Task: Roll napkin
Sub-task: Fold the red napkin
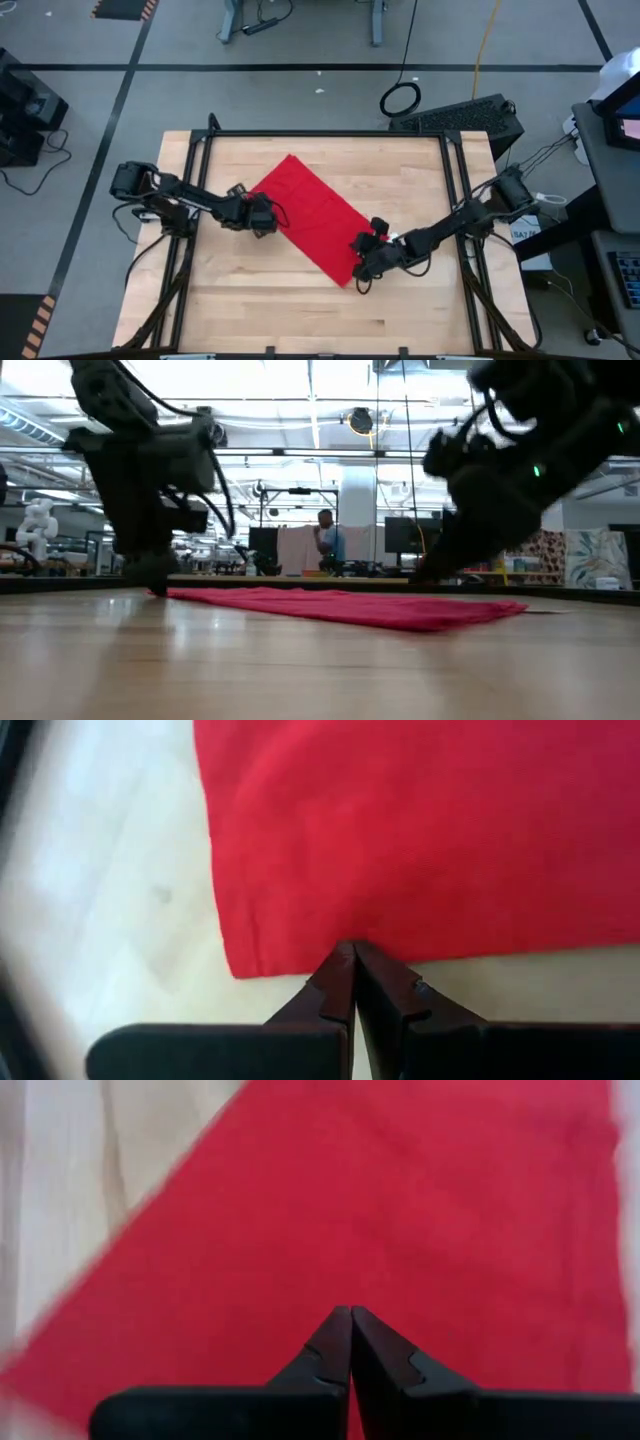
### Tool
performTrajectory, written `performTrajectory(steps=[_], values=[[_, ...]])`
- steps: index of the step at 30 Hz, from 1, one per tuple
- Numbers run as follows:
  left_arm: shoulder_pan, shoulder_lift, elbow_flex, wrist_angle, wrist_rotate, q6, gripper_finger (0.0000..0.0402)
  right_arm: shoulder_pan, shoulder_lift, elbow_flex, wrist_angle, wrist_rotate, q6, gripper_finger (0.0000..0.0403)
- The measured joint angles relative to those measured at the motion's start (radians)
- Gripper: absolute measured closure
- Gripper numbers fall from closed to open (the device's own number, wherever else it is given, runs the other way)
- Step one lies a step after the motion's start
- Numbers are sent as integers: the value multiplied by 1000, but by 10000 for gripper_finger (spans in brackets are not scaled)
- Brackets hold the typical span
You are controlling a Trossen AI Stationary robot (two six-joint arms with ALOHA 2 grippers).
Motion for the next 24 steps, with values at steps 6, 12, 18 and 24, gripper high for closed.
performTrajectory(steps=[6, 12, 18, 24], values=[[114, -1, 3, 207, 12, 290, 387, 51, 190, 19, 277, -33, 160, 401], [188, -1, 70, 284, 16, 400, 387, 86, 240, 41, 412, -50, 179, 401], [158, -35, 148, 163, 19, 288, 387, 87, 139, 60, 382, -39, 92, 401], [33, -63, 165, 129, 20, 108, 387, 50, -41, 61, 256, -25, -165, 401]])
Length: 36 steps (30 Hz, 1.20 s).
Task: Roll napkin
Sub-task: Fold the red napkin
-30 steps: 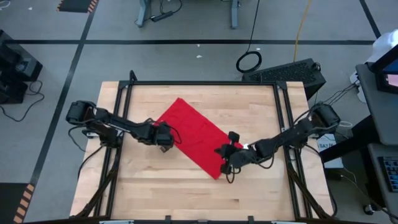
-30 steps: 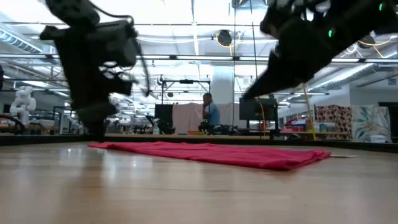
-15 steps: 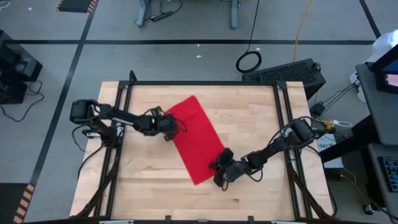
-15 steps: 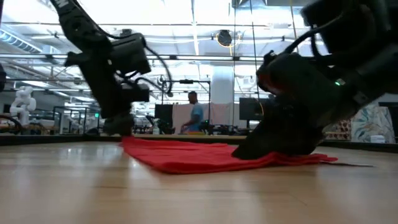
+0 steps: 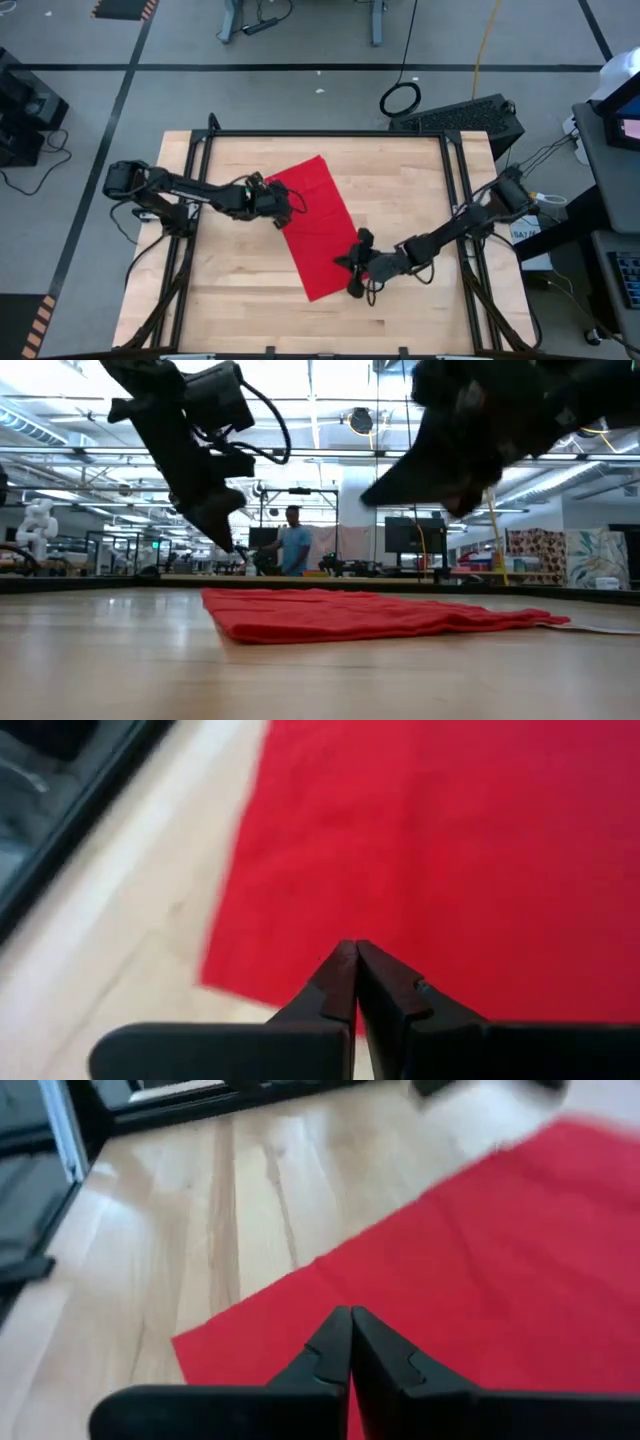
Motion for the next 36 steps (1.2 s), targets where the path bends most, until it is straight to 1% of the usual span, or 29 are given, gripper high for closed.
performTrajectory(steps=[3, 5, 7, 8, 11, 12, 14, 16, 17, 19, 21, 24, 26, 27, 32, 36], values=[[-50, 15, -9, -13, 20, -55, 387, -24, -60, 1, -47, 9, -140, 401], [-72, 46, -6, -3, 29, -106, 387, -46, -67, -1, -68, 16, -209, 401], [-84, 71, -12, -24, 31, -136, 387, -65, -62, -5, -66, 7, -248, 401], [-88, 90, -10, 5, 32, -137, 387, -75, -52, -7, -64, 1, -249, 401], [-86, 140, -10, 14, 32, -133, 387, -100, 11, -8, -65, -13, -201, 401], [-79, 164, -10, 45, 31, -119, 387, -106, 34, -10, -67, -29, -184, 401], [-53, 199, -8, 50, 24, -90, 387, -116, 94, -12, -10, -58, -142, 401], [-21, 228, -8, 85, 13, -37, 387, -120, 152, -7, 27, -81, -87, 401], [-5, 243, -5, 104, -5, -11, 387, -120, 183, -6, 35, -81, -53, 401], [30, 251, -4, 124, -8, 46, 387, -120, 247, 4, 84, -76, 18, 401], [65, 260, -6, 171, -22, 115, 387, -120, 286, 10, 135, -77, 83, 401], [106, 250, 0, 201, 8, 212, 387, -120, 336, 39, 190, -69, 142, 401], [120, 228, 7, 205, 33, 260, 387, -120, 333, 60, 179, -89, 131, 401], [121, 207, 11, 181, 36, 265, 387, -120, 322, 69, 169, -108, 104, 401], [86, 84, 34, 145, 30, 257, 387, -119, 194, 121, 51, -108, -55, 401], [28, -27, 38, 162, 30, 220, 387, -120, 77, 140, -147, -100, -143, 401]])
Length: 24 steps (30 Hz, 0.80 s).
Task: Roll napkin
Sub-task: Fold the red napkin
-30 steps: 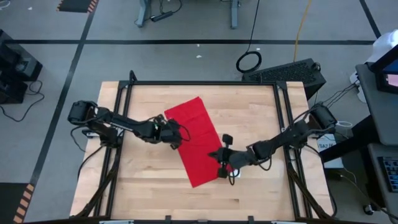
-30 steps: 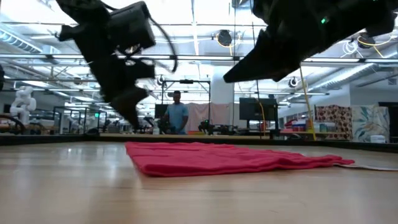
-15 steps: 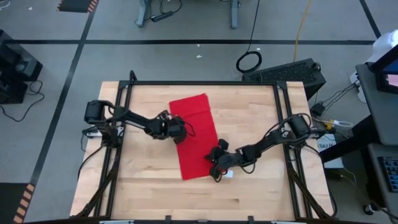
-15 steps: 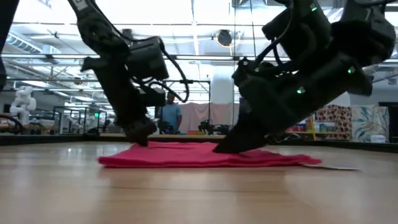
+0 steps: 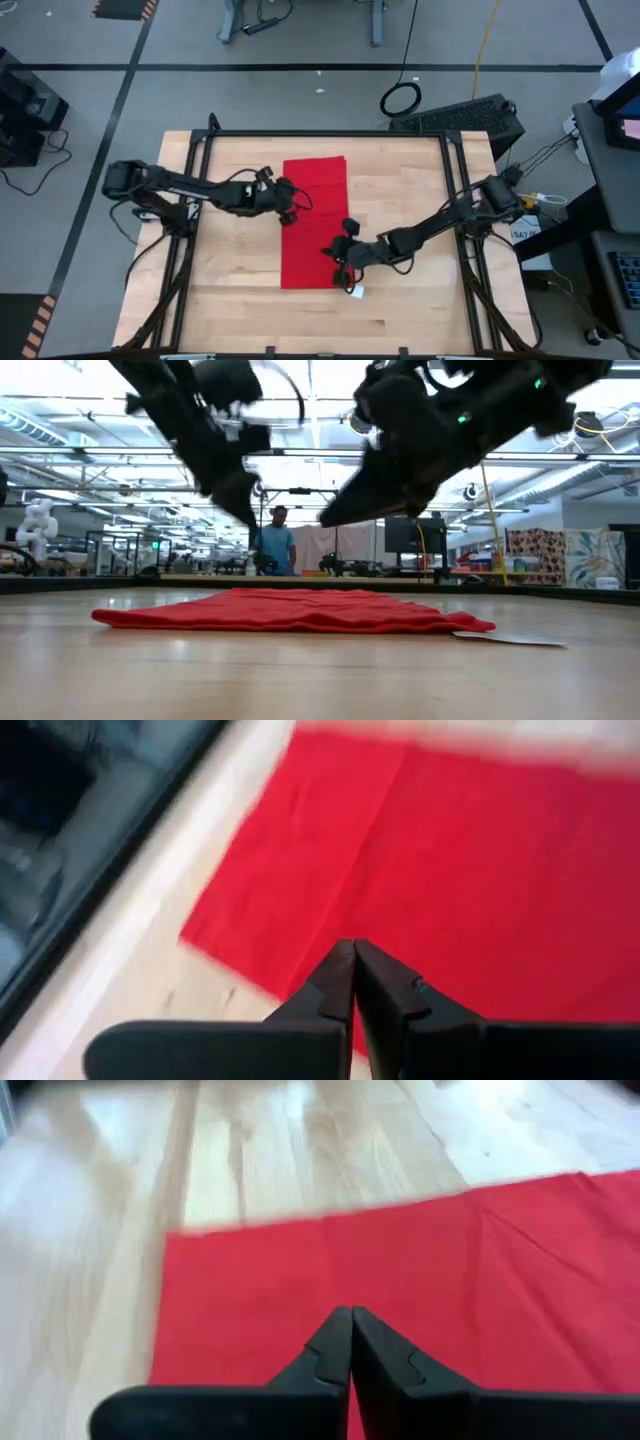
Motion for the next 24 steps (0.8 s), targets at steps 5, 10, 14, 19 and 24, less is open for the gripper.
performTrajectory(steps=[5, 10, 14, 19, 24], values=[[-58, -69, 3, 17, -6, -6, 387, 7, -179, -22, -270, 71, -44, 401], [-27, -91, 2, 40, -83, 73, 387, 7, -309, -94, -382, 139, -43, 401], [38, -102, 3, 96, 28, 197, 387, -17, -364, -172, -361, 139, -25, 401], [148, -101, -21, 100, 141, 171, 387, -98, -367, -224, -334, 133, 29, 401], [201, -88, -128, 75, 266, -32, 373, -179, -339, -256, -229, 16, 62, 401]])
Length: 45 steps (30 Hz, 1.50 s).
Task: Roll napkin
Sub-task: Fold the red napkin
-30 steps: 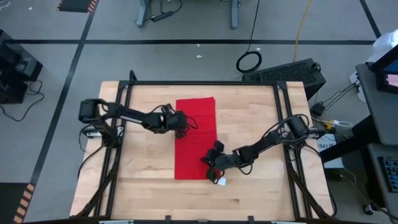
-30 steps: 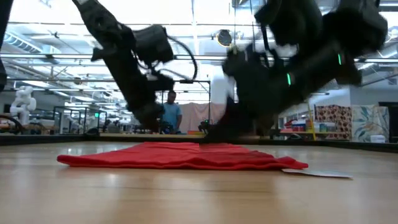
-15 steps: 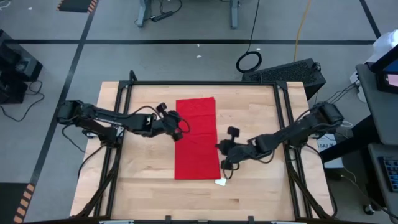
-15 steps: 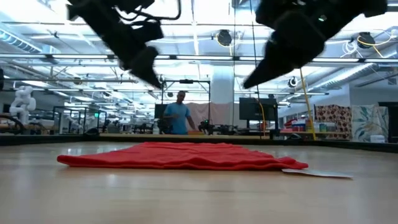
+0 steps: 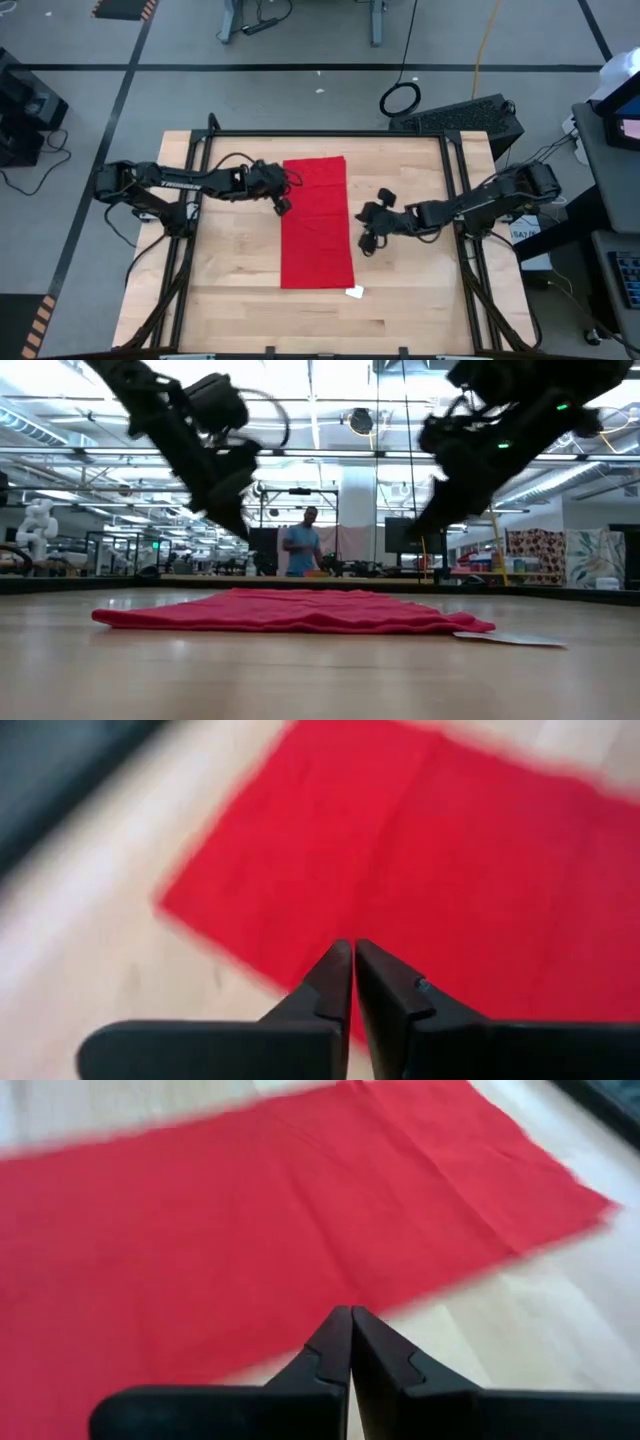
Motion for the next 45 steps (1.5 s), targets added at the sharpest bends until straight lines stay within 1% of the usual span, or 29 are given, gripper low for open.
performTrajectory(steps=[3, 6, 8, 10, 13, 16, 19, 22, 24, 26, 28, 30, 35, 37, 42, 45], values=[[-7, -2, -41, 16, 0, -64, 356, -37, 7, -10, 11, -38, -8, 401], [-7, -2, -55, 7, -16, -109, 331, -77, 16, -8, 27, -86, -28, 401], [2, -2, -55, 25, -53, -98, 309, -101, 27, -6, 67, -102, -34, 401], [17, -3, -56, 56, -70, -69, 286, -118, 34, -7, 63, -116, -46, 401], [38, -3, -56, 104, -72, -63, 254, -134, 60, -5, 100, -122, -53, 401], [40, -3, -56, 116, -65, -63, 233, -137, 91, -6, 149, -125, -52, 401], [25, -3, -56, 109, -34, -60, 227, -129, 113, -8, 158, -128, -33, 401], [28, -3, -56, 116, -33, -35, 226, -121, 127, -7, 176, -130, -16, 401], [41, -3, -56, 131, -31, -51, 226, -121, 137, -7, 194, -123, 12, 401], [43, -2, -56, 181, -9, -88, 226, -122, 142, -7, 190, -123, 42, 401], [35, -2, -56, 253, -8, -134, 226, -122, 144, -7, 207, -121, 59, 401], [29, -3, -55, 283, -10, -154, 226, -122, 144, -7, 214, -119, 73, 401], [26, -2, -55, 240, -126, -140, 226, -121, 143, -7, 278, -116, 87, 401], [26, -2, -55, 199, -161, -181, 226, -121, 143, -7, 282, -115, 87, 401], [24, -2, -55, 150, -175, -259, 220, -126, 144, -7, 269, -116, 78, 401], [19, 4, -55, 143, -205, -293, 197, -128, 159, -7, 273, -116, 77, 399]])
